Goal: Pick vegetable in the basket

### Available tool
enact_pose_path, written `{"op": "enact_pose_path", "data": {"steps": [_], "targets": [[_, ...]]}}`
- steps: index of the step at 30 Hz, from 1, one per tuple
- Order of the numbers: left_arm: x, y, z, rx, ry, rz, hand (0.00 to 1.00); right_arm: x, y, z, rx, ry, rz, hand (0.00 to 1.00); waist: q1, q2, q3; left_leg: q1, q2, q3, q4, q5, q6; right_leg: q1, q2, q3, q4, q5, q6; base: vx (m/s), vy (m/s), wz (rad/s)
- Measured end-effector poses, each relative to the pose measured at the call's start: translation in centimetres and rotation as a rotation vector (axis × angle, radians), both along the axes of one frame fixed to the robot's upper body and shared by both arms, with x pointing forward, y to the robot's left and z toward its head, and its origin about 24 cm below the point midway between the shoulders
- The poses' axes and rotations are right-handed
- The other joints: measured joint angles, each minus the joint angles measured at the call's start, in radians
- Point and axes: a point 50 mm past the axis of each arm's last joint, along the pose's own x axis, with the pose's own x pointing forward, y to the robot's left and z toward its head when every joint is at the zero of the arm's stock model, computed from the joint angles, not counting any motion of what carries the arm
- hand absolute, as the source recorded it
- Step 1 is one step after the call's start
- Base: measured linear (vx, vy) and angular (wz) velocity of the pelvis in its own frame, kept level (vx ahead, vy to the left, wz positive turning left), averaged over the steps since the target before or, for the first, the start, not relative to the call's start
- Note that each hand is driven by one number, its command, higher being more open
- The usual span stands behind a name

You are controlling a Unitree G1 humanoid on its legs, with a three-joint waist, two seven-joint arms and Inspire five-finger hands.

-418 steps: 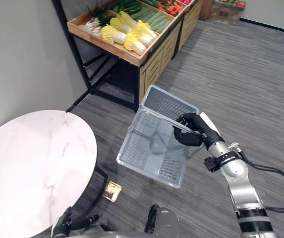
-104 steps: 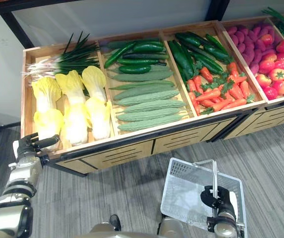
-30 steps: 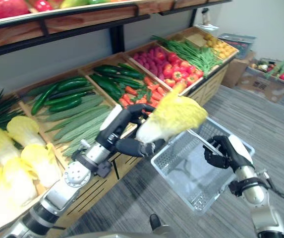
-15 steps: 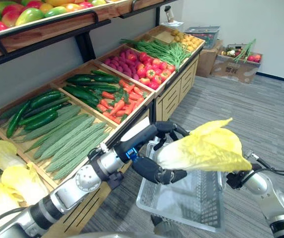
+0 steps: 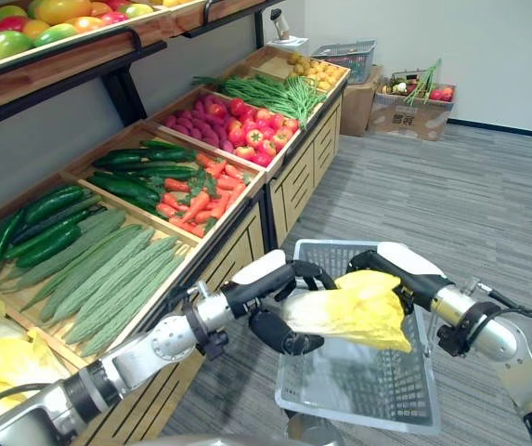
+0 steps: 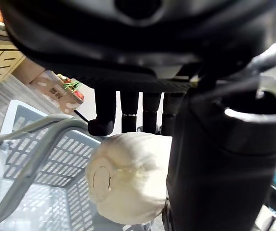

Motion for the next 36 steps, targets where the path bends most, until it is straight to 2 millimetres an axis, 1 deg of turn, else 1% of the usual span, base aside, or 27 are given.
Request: {"op": "enact_pose_path", "data": {"steps": [3, 5, 8, 12, 15, 16, 19, 21, 25, 29, 30, 36], "targets": [[0.0, 0.1, -1.0, 0.039, 0.007, 0.004, 0.0, 0.0, -0.2, -0.1, 0.01, 0.013, -0.007, 0.0, -0.006, 0.001, 0.0, 0.004, -0.003, 0.004, -0.007, 0.0, -0.001, -0.001, -0.01, -0.035, -0.001, 0.0, -0.004, 0.01, -0.006, -0.02], [-0.1, 0.1, -1.4, 0.047, 0.012, 0.002, 0.0, -0.1, -0.3, -0.3, 0.009, 0.024, -0.01, 0.0, -0.015, 0.002, 0.0, 0.004, -0.006, 0.004, -0.012, 0.0, -0.001, -0.002, -0.012, -0.036, -0.003, 0.0, -0.005, 0.05, -0.007, 0.01], [-0.1, -0.1, -1.9, 0.051, 0.006, 0.009, 0.0, -0.1, -0.4, -0.4, 0.006, 0.035, -0.008, 0.0, -0.02, 0.005, 0.002, 0.008, -0.012, 0.01, -0.021, 0.0, -0.002, -0.002, -0.013, -0.034, -0.005, 0.004, -0.011, 0.05, 0.001, -0.03], [-0.2, -0.9, -2.8, 0.055, -0.006, 0.025, 0.0, -0.1, -0.6, -0.6, 0.002, 0.058, -0.017, 0.0, -0.025, 0.007, 0.002, 0.013, -0.015, 0.02, -0.026, 0.001, -0.003, -0.003, -0.011, -0.032, -0.006, 0.006, -0.007, 0.05, 0.0, -0.04], [-0.2, -1.3, -3.4, 0.049, 0.012, 0.038, 0.0, -0.1, -0.6, -0.7, -0.001, 0.073, -0.022, 0.0, -0.026, 0.007, 0.003, 0.016, -0.016, 0.025, -0.029, 0.001, -0.003, -0.003, -0.009, -0.029, -0.006, 0.005, -0.008, 0.04, -0.011, -0.04], [-0.1, -1.4, -3.6, 0.046, 0.017, 0.044, 0.0, -0.1, -0.7, -0.7, -0.001, 0.077, -0.025, 0.0, -0.027, 0.006, 0.004, 0.017, -0.017, 0.026, -0.03, 0.001, -0.003, -0.003, -0.008, -0.028, -0.005, 0.0, -0.013, 0.04, -0.016, -0.02], [-0.2, -2.0, -4.1, 0.039, 0.039, 0.062, 0.0, 0.0, -0.8, -0.6, -0.001, 0.074, -0.03, 0.0, -0.031, 0.003, 0.005, 0.018, -0.021, 0.029, -0.034, 0.001, -0.003, -0.008, -0.008, -0.025, 0.0, -0.005, -0.009, 0.03, -0.017, -0.04], [-0.1, -2.0, -4.8, 0.052, 0.053, 0.084, 0.0, 0.3, -0.6, -0.4, 0.001, 0.063, -0.023, 0.0, -0.037, 0.003, 0.006, 0.018, -0.027, 0.033, -0.042, 0.003, -0.005, -0.016, -0.008, -0.019, 0.003, -0.005, -0.008, 0.02, -0.011, -0.09], [-0.3, -2.6, -5.4, 0.068, 0.056, 0.09, 0.0, 0.4, -0.6, -0.3, -0.006, 0.076, -0.013, 0.0, -0.041, 0.001, 0.007, 0.022, -0.033, 0.047, -0.046, 0.003, -0.005, -0.018, -0.008, -0.012, 0.005, -0.005, -0.008, 0.03, -0.005, -0.08], [-0.5, -2.7, -5.9, 0.091, 0.054, 0.086, 0.0, 0.4, -0.6, -0.4, -0.008, 0.086, -0.01, 0.0, -0.047, 0.001, 0.008, 0.023, -0.035, 0.053, -0.047, 0.003, -0.005, -0.022, -0.006, -0.007, 0.006, -0.005, -0.008, 0.04, -0.006, -0.05], [-0.6, -2.8, -6.1, 0.099, 0.059, 0.089, 1.0, 0.4, -0.6, -0.4, -0.009, 0.085, -0.01, 0.0, -0.048, 0.001, 0.008, 0.023, -0.035, 0.054, -0.047, 0.003, -0.005, -0.022, -0.005, -0.006, 0.006, -0.005, -0.007, 0.04, -0.011, -0.04], [-1.1, -3.4, -7.4, 0.145, 0.09, 0.103, 1.0, 0.8, -0.4, -0.1, -0.01, 0.076, 0.003, 0.0, -0.053, -0.001, 0.009, 0.025, -0.035, 0.059, -0.047, 0.003, -0.006, -0.026, -0.002, -0.002, 0.009, -0.007, -0.006, 0.03, -0.012, -0.03]]}}
